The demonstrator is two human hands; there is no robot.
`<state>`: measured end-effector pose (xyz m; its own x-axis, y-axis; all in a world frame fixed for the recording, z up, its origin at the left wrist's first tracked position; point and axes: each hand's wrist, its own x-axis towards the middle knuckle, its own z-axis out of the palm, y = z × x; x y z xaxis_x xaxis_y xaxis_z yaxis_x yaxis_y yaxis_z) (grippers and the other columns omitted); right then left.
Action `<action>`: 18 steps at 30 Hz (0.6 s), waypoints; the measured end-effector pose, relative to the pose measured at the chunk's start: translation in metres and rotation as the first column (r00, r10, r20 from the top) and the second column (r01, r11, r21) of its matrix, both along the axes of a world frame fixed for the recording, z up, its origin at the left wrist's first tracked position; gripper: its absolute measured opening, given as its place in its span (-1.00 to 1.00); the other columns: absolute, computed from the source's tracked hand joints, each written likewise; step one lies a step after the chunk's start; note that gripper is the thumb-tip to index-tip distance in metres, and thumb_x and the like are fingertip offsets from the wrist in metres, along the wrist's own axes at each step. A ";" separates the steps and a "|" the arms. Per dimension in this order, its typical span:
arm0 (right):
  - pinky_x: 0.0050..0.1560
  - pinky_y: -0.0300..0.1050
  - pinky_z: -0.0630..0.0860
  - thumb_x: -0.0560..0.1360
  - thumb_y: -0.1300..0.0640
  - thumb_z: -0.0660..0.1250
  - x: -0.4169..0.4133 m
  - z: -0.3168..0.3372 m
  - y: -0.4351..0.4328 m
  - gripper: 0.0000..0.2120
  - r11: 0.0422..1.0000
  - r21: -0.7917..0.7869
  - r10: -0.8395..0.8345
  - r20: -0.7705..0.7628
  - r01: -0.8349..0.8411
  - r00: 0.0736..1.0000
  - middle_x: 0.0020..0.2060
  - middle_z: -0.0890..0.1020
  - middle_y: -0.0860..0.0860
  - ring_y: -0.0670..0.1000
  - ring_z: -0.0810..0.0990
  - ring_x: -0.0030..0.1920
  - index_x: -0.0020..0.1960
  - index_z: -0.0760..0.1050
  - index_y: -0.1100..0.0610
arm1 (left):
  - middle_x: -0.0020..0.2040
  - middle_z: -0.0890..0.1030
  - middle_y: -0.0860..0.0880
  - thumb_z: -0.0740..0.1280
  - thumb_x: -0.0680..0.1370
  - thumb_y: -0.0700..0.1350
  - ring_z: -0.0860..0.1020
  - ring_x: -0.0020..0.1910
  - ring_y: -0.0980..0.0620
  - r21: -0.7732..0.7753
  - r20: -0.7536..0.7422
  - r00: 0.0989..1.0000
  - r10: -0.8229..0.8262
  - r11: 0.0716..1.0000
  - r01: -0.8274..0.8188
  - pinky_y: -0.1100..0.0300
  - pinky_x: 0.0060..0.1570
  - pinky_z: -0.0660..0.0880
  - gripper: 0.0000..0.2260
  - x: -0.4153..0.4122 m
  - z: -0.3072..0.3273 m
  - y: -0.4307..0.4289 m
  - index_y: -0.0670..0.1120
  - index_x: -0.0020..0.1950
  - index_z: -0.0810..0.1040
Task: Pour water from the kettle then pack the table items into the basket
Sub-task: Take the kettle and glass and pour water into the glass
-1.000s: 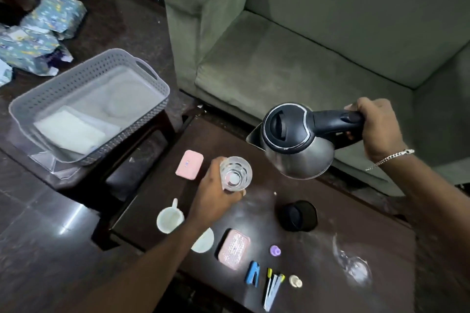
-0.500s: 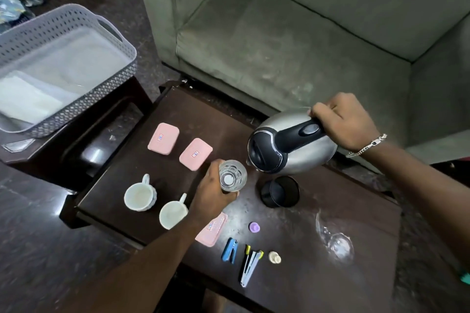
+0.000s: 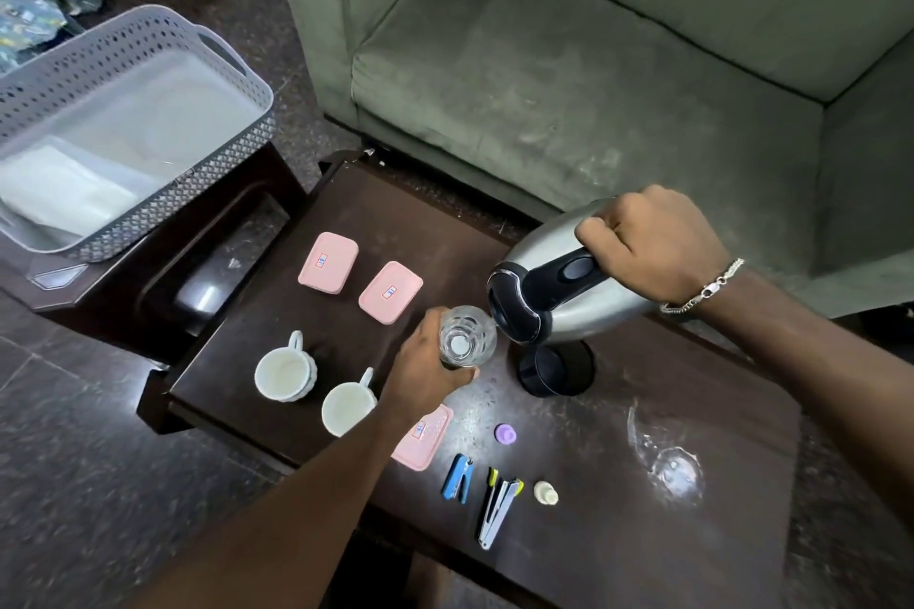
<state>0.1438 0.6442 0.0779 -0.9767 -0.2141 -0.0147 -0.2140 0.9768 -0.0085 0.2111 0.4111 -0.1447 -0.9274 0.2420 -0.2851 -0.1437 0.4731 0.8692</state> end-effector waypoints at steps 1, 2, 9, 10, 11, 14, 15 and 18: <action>-0.43 -0.08 0.13 0.43 -0.10 0.02 0.000 0.001 -0.001 -0.56 1.000 0.012 0.006 -0.007 -0.006 1.000 -0.60 0.12 0.10 0.26 0.26 -0.50 -0.48 0.08 0.16 | 0.17 0.61 0.05 0.63 0.29 -0.11 0.59 0.13 -0.02 0.000 0.005 1.000 0.007 1.000 -0.007 -0.02 0.16 0.55 -0.32 0.001 -0.001 0.000 0.07 0.30 0.37; -0.43 -0.08 0.15 0.43 -0.11 0.02 0.001 0.002 -0.003 -0.56 1.000 0.026 0.008 -0.010 -0.008 1.000 -0.60 0.13 0.10 0.27 0.27 -0.50 -0.48 0.08 0.16 | 0.16 0.61 0.06 0.63 0.29 -0.10 0.59 0.12 -0.02 0.002 0.008 1.000 0.015 1.000 -0.015 -0.01 0.16 0.56 -0.32 0.001 -0.001 0.000 0.09 0.29 0.37; -0.40 -0.07 0.20 0.42 -0.13 -0.02 0.004 0.008 -0.009 -0.55 0.996 0.088 0.011 -0.012 -0.010 1.000 -0.59 0.18 0.11 0.28 0.31 -0.49 -0.49 0.10 0.16 | 0.12 0.62 0.11 0.65 0.28 -0.07 0.60 0.09 0.07 0.032 0.027 0.999 0.035 0.999 -0.036 0.24 0.05 0.53 -0.34 0.004 -0.005 0.000 0.13 0.26 0.38; -0.41 -0.07 0.21 0.42 -0.12 -0.02 0.004 0.009 -0.009 -0.56 0.996 0.091 0.010 -0.014 -0.009 1.000 -0.59 0.18 0.11 0.28 0.31 -0.50 -0.48 0.10 0.17 | 0.12 0.62 0.12 0.65 0.28 -0.06 0.59 0.08 0.08 0.033 0.028 0.999 0.039 0.999 -0.040 0.31 0.02 0.50 -0.34 0.005 -0.006 0.000 0.13 0.25 0.38; -0.41 -0.07 0.21 0.42 -0.12 -0.01 0.005 0.010 -0.010 -0.56 0.995 0.095 0.010 -0.017 -0.008 1.000 -0.59 0.18 0.11 0.28 0.31 -0.50 -0.48 0.11 0.17 | 0.12 0.61 0.12 0.65 0.28 -0.06 0.59 0.08 0.09 0.033 0.029 0.999 0.040 0.999 -0.041 0.40 0.00 0.47 -0.34 0.005 -0.006 0.000 0.13 0.25 0.38; -0.41 -0.08 0.20 0.42 -0.12 -0.01 0.006 0.012 -0.010 -0.56 0.994 0.106 0.018 -0.020 -0.015 1.000 -0.60 0.19 0.10 0.27 0.31 -0.50 -0.49 0.10 0.16 | 0.12 0.61 0.11 0.66 0.28 -0.06 0.58 0.07 0.11 0.029 0.035 0.999 0.041 0.999 -0.042 0.56 -0.08 0.40 -0.33 0.005 -0.008 0.000 0.13 0.26 0.38; -0.40 -0.08 0.21 0.42 -0.12 -0.01 0.006 0.013 -0.010 -0.57 0.994 0.108 0.021 -0.020 -0.019 1.000 -0.59 0.20 0.10 0.27 0.31 -0.50 -0.49 0.10 0.16 | 0.12 0.61 0.11 0.66 0.28 -0.06 0.58 0.07 0.11 0.029 0.038 0.998 0.043 0.999 -0.044 0.55 -0.08 0.40 -0.34 0.005 -0.008 0.001 0.13 0.26 0.38; -0.40 -0.08 0.23 0.42 -0.11 -0.01 0.007 0.015 -0.010 -0.57 0.994 0.110 0.023 -0.020 -0.020 1.000 -0.60 0.19 0.09 0.26 0.30 -0.50 -0.49 0.10 0.15 | 0.11 0.62 0.12 0.65 0.28 -0.05 0.59 0.07 0.11 0.028 0.047 0.998 0.048 0.998 -0.049 0.43 -0.04 0.45 -0.34 0.005 -0.008 0.001 0.13 0.25 0.38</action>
